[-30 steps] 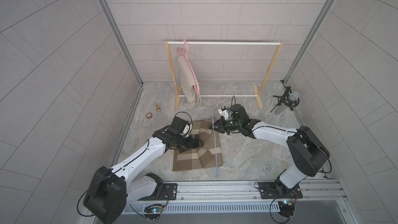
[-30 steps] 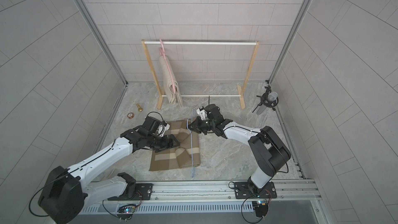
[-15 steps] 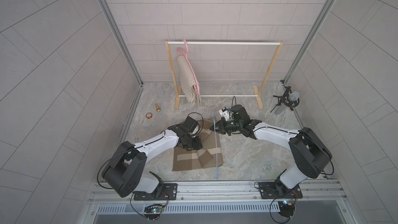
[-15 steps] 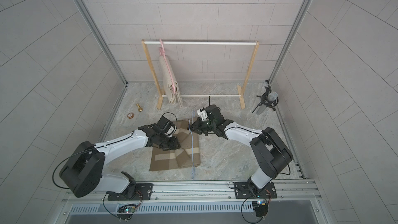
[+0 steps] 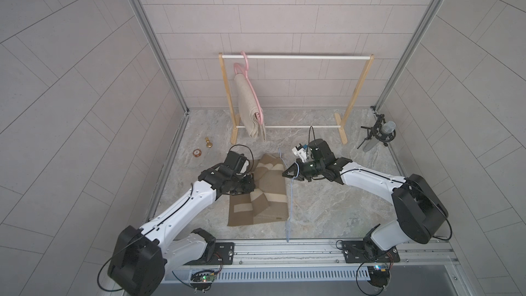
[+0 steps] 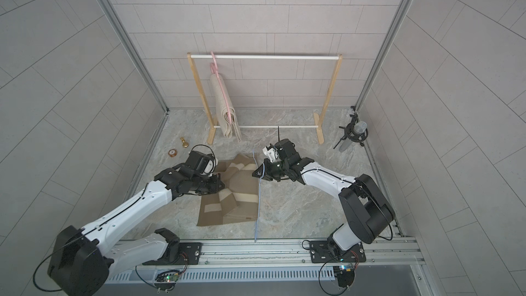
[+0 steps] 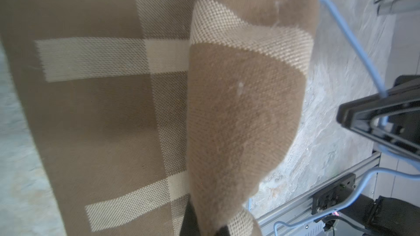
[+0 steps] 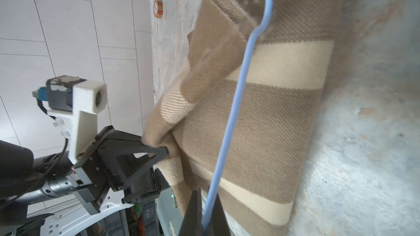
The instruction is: Hang the scarf on the hanger
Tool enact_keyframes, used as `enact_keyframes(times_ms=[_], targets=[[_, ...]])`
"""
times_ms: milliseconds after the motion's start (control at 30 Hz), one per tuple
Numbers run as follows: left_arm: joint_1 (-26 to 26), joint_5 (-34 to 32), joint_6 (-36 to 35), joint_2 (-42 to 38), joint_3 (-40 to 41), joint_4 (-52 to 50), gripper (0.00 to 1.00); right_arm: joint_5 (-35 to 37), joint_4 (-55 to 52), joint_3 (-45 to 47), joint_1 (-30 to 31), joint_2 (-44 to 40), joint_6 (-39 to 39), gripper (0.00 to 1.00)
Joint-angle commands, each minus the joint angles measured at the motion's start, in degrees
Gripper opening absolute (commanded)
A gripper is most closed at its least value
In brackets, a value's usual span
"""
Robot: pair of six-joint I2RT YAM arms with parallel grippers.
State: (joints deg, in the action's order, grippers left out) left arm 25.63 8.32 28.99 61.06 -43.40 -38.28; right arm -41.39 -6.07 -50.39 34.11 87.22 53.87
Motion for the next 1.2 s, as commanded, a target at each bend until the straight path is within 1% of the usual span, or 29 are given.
enact_keyframes(times_ms=[0, 100, 200, 267, 433, 700, 867, 900, 933, 1000, 1033, 1100, 1167], targets=[[-3.52, -0.68, -0.33, -5.05, -1.01, -8.00, 0.00, -1.32, -1.47, -1.42, 0.08, 1.24, -2.37, 0.00], [-6.50, -3.08, -0.85, -8.63, -0.99, -10.31, 0.00, -1.07, -2.62, -2.59, 0.08, 2.84, -3.38, 0.00], [-8.89, -4.07, -0.92, -9.55, -0.88, -11.32, 0.00, -1.00, -3.42, -3.91, 0.08, 4.86, -4.27, 0.00], [-9.45, -4.30, -0.54, -8.86, -0.71, -11.21, 0.00, -0.62, -4.23, -4.85, 0.08, 6.05, -5.00, 0.00], [-10.10, -7.77, 0.26, -6.80, -0.57, -11.16, 0.00, 1.73, -7.00, -6.21, -0.39, 7.30, -6.79, 0.00], [-10.33, -9.97, 3.07, -2.08, 3.75, -5.08, 0.00, 3.68, -13.30, -7.68, -1.71, 7.60, -11.21, 0.00], [-10.37, -12.04, 4.43, 1.50, 5.86, -3.72, 0.00, 4.78, -16.93, -8.32, -2.15, 6.57, -14.19, 0.00], [-10.37, -12.29, 4.73, 1.66, 6.30, -3.39, 0.02, 4.79, -17.29, -8.32, -2.24, 6.37, -14.49, 0.00], [-10.36, -12.69, 5.04, 1.83, 6.66, -3.15, 0.06, 4.74, -17.61, -8.32, -2.33, 6.31, -14.81, 0.00], [-10.42, -14.15, 5.55, 1.86, 6.94, -3.22, 0.18, 4.48, -18.19, -8.32, -2.46, 6.21, -15.33, 0.00], [-10.36, -15.20, 5.71, 1.81, 6.80, -3.52, 0.21, 4.32, -18.48, -8.32, -2.59, 6.16, -15.56, 0.00], [-10.63, -17.92, 6.11, 1.62, 6.26, -4.60, 0.25, 4.42, -18.95, -8.24, -2.87, 5.97, -15.88, 0.00], [-11.36, -18.93, 6.34, 1.17, 5.96, -5.10, 0.26, 4.52, -19.59, -8.09, -3.35, 5.59, -16.22, 0.00]])
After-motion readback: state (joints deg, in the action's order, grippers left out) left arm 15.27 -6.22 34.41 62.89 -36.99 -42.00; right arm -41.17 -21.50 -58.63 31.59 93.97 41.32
